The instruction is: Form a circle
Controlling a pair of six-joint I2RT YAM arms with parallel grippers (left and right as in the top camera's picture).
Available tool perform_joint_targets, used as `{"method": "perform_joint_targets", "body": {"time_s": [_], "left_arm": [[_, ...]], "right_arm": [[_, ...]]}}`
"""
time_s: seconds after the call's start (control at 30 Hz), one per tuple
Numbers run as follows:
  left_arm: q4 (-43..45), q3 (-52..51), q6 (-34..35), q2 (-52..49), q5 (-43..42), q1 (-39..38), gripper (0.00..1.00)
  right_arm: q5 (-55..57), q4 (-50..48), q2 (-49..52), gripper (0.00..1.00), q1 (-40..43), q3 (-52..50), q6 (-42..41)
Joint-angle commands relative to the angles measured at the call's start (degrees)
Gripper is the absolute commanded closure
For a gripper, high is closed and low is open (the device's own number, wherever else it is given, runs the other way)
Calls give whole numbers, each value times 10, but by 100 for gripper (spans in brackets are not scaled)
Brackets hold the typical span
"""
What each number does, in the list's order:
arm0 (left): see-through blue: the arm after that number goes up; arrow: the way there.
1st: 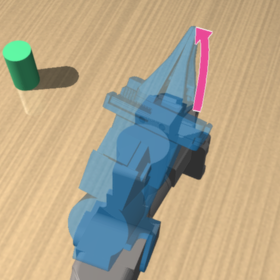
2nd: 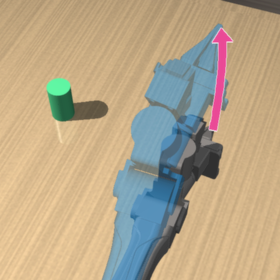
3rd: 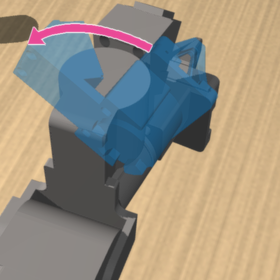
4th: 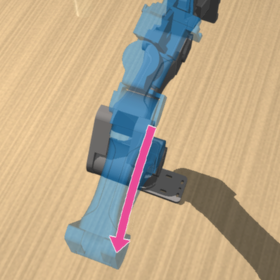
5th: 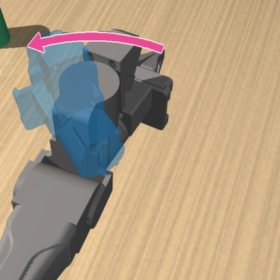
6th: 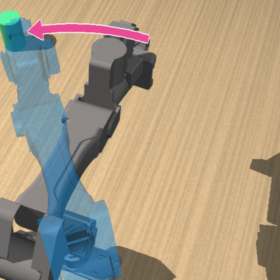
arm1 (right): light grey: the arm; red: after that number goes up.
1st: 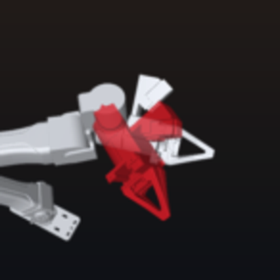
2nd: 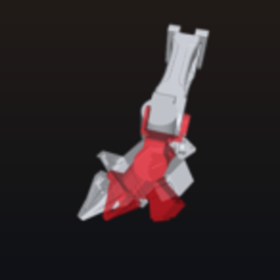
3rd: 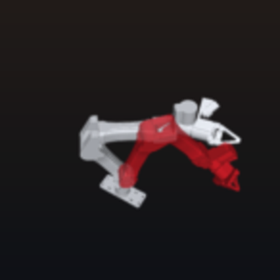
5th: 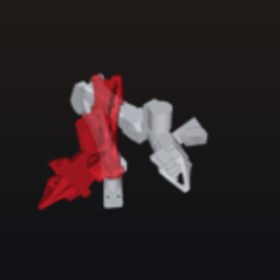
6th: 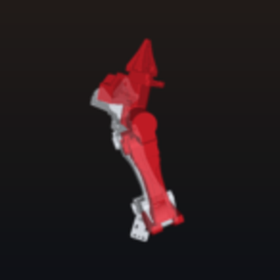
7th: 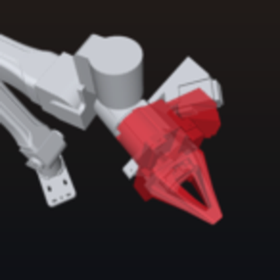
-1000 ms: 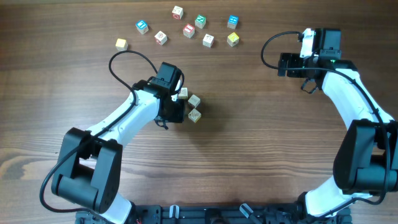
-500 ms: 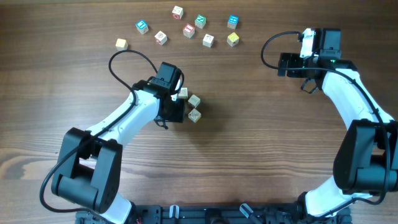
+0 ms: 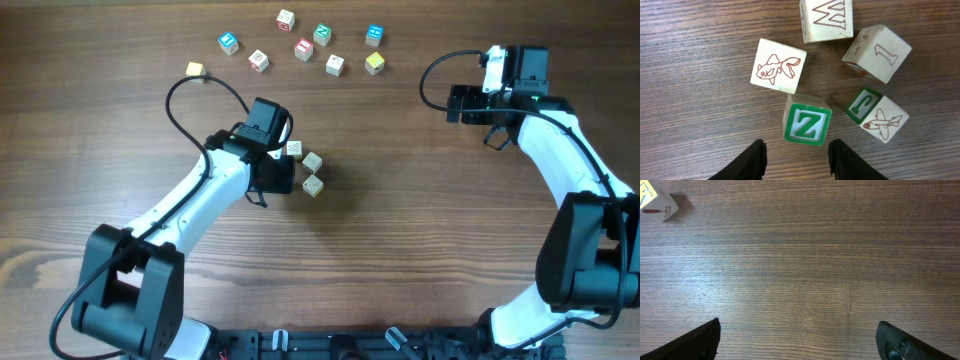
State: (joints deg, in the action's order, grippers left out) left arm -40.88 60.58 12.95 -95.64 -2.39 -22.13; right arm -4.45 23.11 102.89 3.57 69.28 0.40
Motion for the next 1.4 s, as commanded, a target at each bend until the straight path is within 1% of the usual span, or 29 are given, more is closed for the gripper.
{"method": "perform_joint_targets", "body": {"time_s": [0.0,0.07,0.1,0.13,0.2,0.23,0.27,0.37,0.5,0.63,0.7,0.8,1.0,1.37], "left_arm": [[-1,-6,27,20,-22,-3,58],[-1,-6,37,20,-62,-3,65],[-1,-6,59,20,-62,-6,70],[0,-6,72,20,-61,-10,73],[2,-6,102,20,-61,-28,84],[10,-6,141,20,-55,-49,93],[17,-6,173,19,-44,-63,96],[37,-6,235,14,-4,-103,96],[58,-6,238,-9,16,-142,96],[73,-6,235,-21,80,-146,96],[84,-6,233,-27,77,-147,96],[90,-6,192,-45,41,-151,96],[95,-6,114,-49,17,-151,96],[89,-6,80,-67,-12,-151,96]], "right_arm": [[0,-1,4,0,-1,8,-6],[0,-1,4,0,-1,8,-6],[0,-2,4,0,-1,8,-6],[0,-2,4,0,-1,8,-5],[0,-2,4,0,-1,8,-5],[0,-2,4,0,-1,8,-5],[0,-1,4,0,-1,8,-5],[0,-2,4,0,-1,8,-5],[0,-1,4,0,-1,8,-5],[0,-2,4,0,-1,8,-5],[0,-2,4,1,-1,8,-6],[0,-2,4,0,-1,8,-6],[0,-2,4,0,-1,8,-6],[0,-2,4,0,-1,8,-5]]}}
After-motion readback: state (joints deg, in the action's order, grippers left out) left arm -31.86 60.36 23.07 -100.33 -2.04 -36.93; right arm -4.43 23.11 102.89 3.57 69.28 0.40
